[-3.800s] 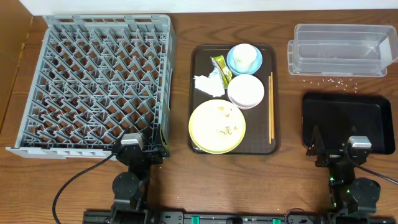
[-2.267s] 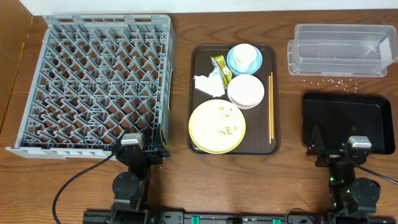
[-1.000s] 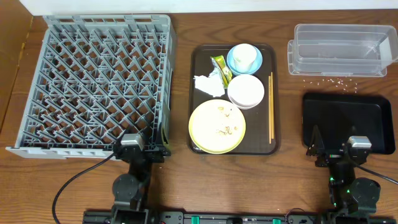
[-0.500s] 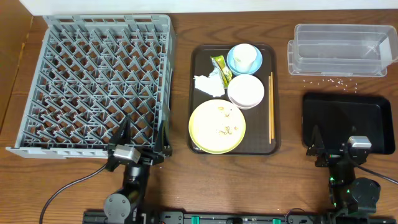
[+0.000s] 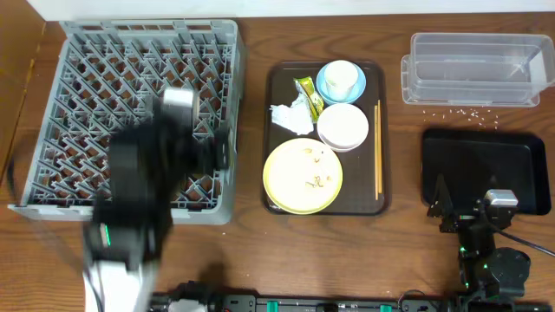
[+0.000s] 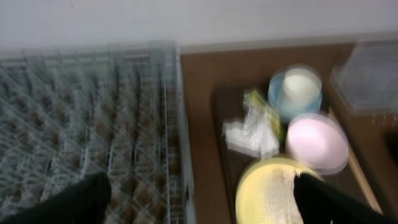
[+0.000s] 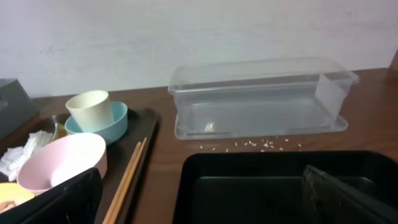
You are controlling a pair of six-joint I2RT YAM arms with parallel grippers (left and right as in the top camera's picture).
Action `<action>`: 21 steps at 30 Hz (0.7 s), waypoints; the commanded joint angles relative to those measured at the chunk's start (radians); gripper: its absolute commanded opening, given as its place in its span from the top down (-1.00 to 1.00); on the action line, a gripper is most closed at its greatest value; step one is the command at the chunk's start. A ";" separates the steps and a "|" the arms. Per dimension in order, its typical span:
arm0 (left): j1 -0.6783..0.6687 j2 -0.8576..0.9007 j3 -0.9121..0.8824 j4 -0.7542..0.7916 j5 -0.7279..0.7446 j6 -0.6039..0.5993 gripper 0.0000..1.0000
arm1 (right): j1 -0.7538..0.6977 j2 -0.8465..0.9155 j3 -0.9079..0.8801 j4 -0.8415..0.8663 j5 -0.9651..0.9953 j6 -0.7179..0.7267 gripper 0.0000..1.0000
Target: Sort waste into correct bins and load items into the dishwasher
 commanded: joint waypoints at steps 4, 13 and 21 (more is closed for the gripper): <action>-0.002 0.399 0.379 -0.166 0.201 -0.076 -0.89 | -0.006 -0.006 -0.002 -0.004 0.002 -0.011 -0.98; -0.079 0.715 0.513 -0.232 0.062 -0.039 -0.89 | -0.006 -0.006 -0.002 -0.004 0.002 -0.011 -0.99; -0.120 0.887 0.689 -0.272 0.065 -0.032 -0.89 | -0.006 -0.006 -0.002 -0.004 0.002 -0.011 -0.98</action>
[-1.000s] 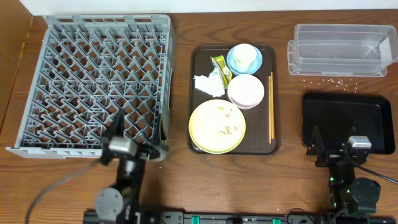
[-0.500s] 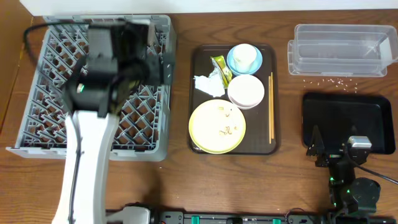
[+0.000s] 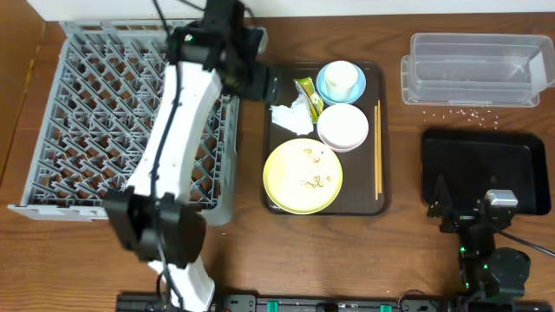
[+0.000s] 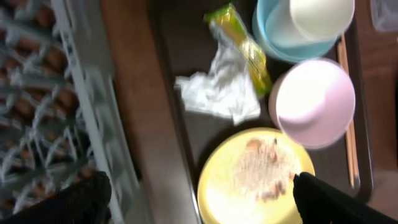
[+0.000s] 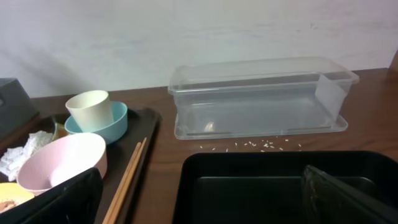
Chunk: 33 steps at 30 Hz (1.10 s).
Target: Sort waste into correct bins and load items into the dishwasher
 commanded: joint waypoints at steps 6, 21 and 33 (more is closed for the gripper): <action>-0.024 0.014 0.040 0.075 -0.021 -0.070 -0.89 | -0.006 -0.006 -0.002 -0.004 0.002 -0.011 -0.98; -0.052 0.235 -0.036 0.124 0.156 -0.073 -0.60 | -0.006 -0.006 -0.002 -0.004 0.002 -0.011 -0.98; -0.088 0.362 -0.036 0.146 0.098 -0.073 -0.56 | -0.006 -0.006 -0.002 -0.004 0.002 -0.011 -0.99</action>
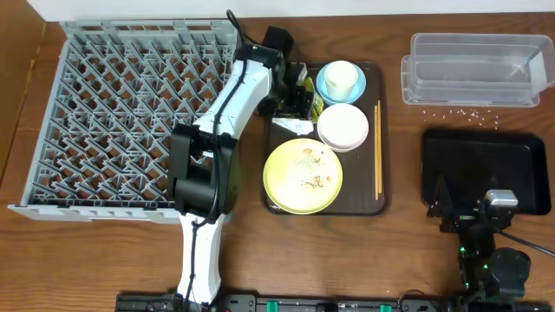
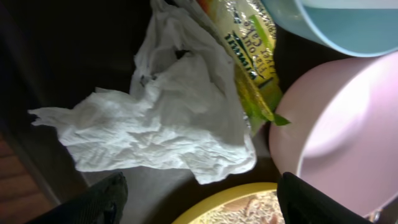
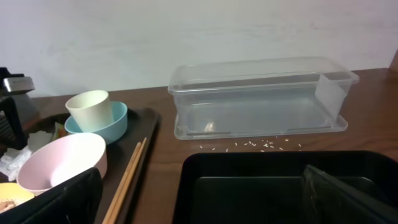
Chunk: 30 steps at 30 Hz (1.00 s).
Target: Sort waste into correct bins and load items into the dishwasher
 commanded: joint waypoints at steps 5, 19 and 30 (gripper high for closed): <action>0.000 0.011 0.003 0.047 -0.032 0.000 -0.54 | -0.006 -0.006 -0.002 -0.004 0.002 -0.011 -0.98; 0.027 -0.094 0.033 0.013 -0.048 -0.005 -0.53 | -0.006 -0.006 -0.002 -0.004 0.002 -0.011 -0.99; 0.288 -0.463 0.033 -0.051 -0.186 -0.121 -0.75 | -0.006 -0.006 -0.002 -0.004 0.002 -0.011 -0.98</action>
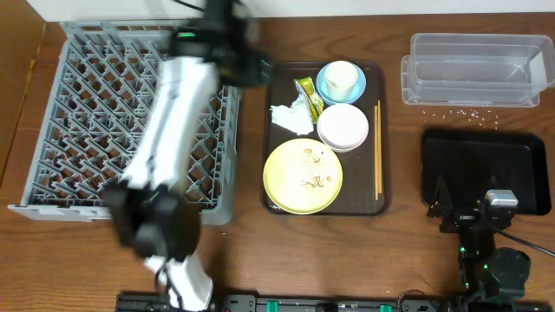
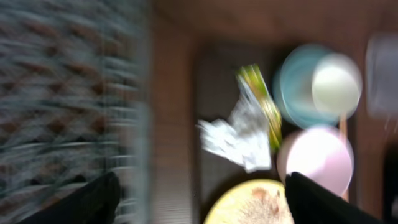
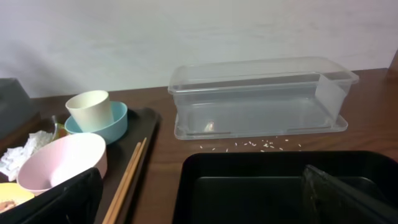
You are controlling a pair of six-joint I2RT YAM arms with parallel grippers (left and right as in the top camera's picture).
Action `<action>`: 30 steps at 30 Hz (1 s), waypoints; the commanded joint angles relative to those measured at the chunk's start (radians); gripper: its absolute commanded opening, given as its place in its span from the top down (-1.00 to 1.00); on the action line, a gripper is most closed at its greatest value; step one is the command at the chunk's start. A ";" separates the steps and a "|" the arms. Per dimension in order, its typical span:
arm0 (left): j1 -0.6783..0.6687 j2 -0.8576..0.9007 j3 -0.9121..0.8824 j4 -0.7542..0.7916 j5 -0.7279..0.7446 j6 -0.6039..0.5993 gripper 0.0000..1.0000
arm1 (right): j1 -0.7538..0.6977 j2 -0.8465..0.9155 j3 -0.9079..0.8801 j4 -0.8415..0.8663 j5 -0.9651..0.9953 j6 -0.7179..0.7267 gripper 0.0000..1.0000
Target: Sort waste into correct bins and load items into the dishwasher
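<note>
My left gripper point(image 1: 248, 66) is a blur over the far right corner of the grey dish rack point(image 1: 95, 104). It is open, with nothing between its fingers point(image 2: 93, 199). On the brown tray point(image 1: 276, 186) lie a crumpled white napkin point(image 2: 233, 137), a green wrapper point(image 2: 261, 102), a cream cup point(image 1: 340, 78) inside a blue bowl point(image 1: 325, 87), a pink bowl point(image 1: 343, 126), a yellow plate point(image 1: 303, 176) with crumbs and a pair of chopsticks point(image 1: 378, 147). My right gripper point(image 3: 202, 205) rests open at the near edge of the black bin point(image 1: 486, 165).
A clear plastic bin point(image 1: 477, 56) stands at the far right, with grains of rice scattered on the table in front of it. The wooden table edge runs along the front, near both arm bases.
My left gripper was low over the napkin and wrapper; now it is higher and further left, by the rack's corner, still open and empty. The napkin lies where it was.
My left arm was first over the rack's near part. Then its gripper was at the rack's far right corner, over the tray's left side. Then it was down close to the napkin, and now it is back near the rack with nothing held. The right arm stayed still.
</note>
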 commanded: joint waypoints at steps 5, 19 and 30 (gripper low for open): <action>0.270 -0.132 0.017 -0.078 -0.061 -0.061 -0.99 | -0.006 -0.006 -0.002 -0.004 0.002 -0.011 -0.98; 0.572 -0.124 0.016 -0.153 -0.053 -0.176 -0.96 | -0.006 -0.006 -0.002 -0.004 0.002 -0.011 -0.98; 0.567 -0.124 0.016 -0.153 -0.053 -0.176 -0.96 | -0.006 -0.006 -0.002 0.273 -0.034 0.006 -0.98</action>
